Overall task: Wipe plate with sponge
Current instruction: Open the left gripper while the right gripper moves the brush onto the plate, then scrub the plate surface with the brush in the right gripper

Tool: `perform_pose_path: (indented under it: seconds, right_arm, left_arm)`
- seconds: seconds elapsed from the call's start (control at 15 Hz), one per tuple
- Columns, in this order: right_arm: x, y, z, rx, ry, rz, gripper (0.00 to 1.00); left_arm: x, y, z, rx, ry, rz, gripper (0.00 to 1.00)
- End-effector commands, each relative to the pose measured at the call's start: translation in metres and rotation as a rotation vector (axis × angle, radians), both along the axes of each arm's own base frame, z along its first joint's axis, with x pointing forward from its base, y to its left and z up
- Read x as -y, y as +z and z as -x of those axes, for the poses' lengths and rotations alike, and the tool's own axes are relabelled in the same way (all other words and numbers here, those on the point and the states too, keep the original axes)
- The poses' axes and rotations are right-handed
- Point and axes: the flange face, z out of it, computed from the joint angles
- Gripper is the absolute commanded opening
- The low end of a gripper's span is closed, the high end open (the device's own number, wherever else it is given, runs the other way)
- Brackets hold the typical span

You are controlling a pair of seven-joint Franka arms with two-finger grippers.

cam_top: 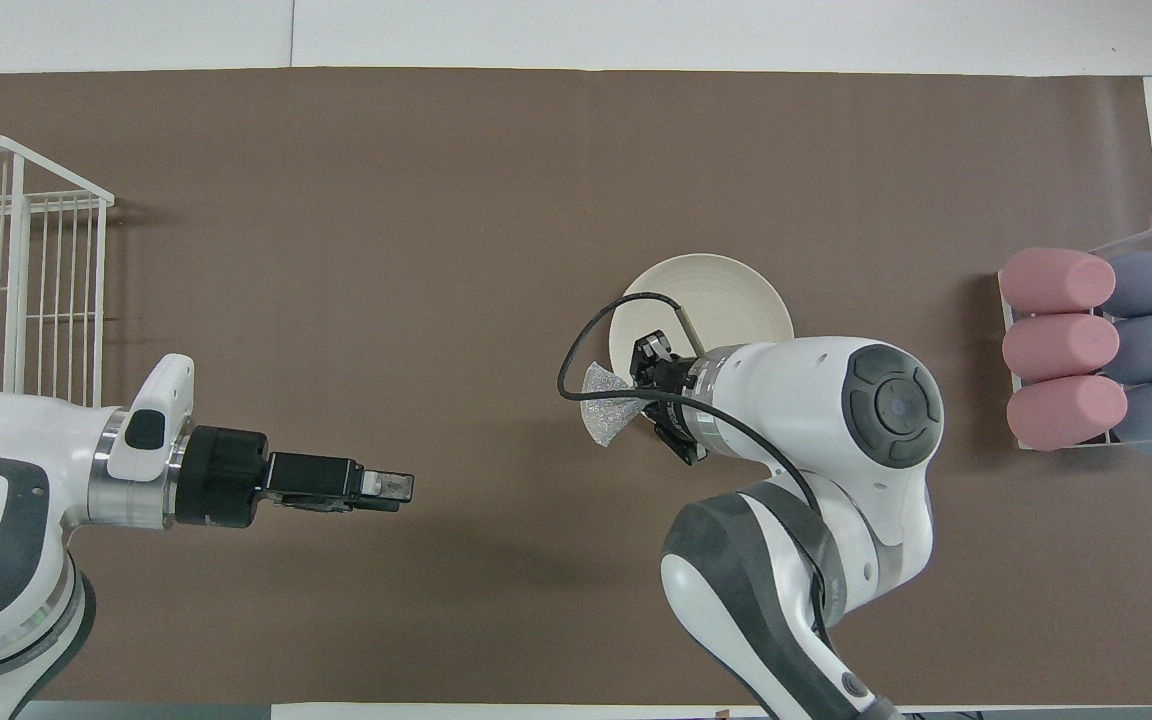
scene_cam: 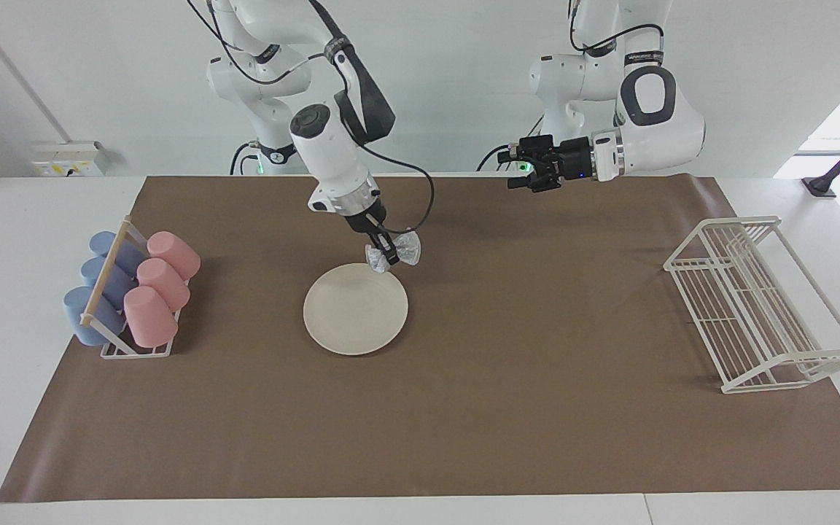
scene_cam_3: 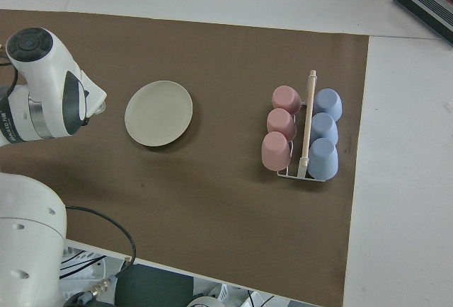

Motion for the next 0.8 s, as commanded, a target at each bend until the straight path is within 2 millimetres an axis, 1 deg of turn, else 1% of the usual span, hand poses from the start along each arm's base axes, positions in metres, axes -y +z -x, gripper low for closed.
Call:
perform_pose_path:
  seconds: [0.0,0.07,0.2,0.33,0.47,0.53,0.6,0.67,0.73]
  right_arm:
    - [0.029,-0.032,-0.018,0.02,0.047,0.007,0.0]
    - [0.032,-0.05,-0.022,0.024,0.044,0.005,0.0]
    - [0.028,-0.069,-0.021,0.002,0.047,0.003,0.0]
    - [0.028,-0.075,-0.02,-0.011,0.049,0.004,0.0]
    - [0.027,-0.083,-0.019,-0.025,0.05,0.004,0.0]
    - [0.031,-0.086,-0.02,-0.025,0.048,0.004,0.0]
    - [0.035,-0.09,-0.021,-0.023,0.068,0.007,0.0]
    - [0.043,-0.092,-0.025,-0.015,0.087,0.011,0.0]
    - [0.057,-0.093,-0.029,-0.003,0.102,0.016,0.0]
  left_arm:
    - [-0.001,0.0,-0.004,0.032,0.003,-0.149,1.0]
    - [-0.004,-0.002,-0.005,0.042,-0.006,-0.19,1.0]
    - [-0.009,-0.004,-0.005,0.051,-0.027,-0.263,1.0]
    - [-0.016,-0.005,-0.007,0.083,-0.059,-0.376,1.0]
    - [-0.023,-0.006,-0.008,0.1,-0.077,-0.428,1.0]
    - [-0.029,-0.006,-0.01,0.121,-0.09,-0.476,1.0]
    - [-0.033,-0.005,-0.013,0.149,-0.109,-0.533,1.0]
    - [-0.036,-0.006,-0.013,0.16,-0.117,-0.572,1.0]
    - [-0.037,-0.007,-0.016,0.175,-0.114,-0.62,1.0]
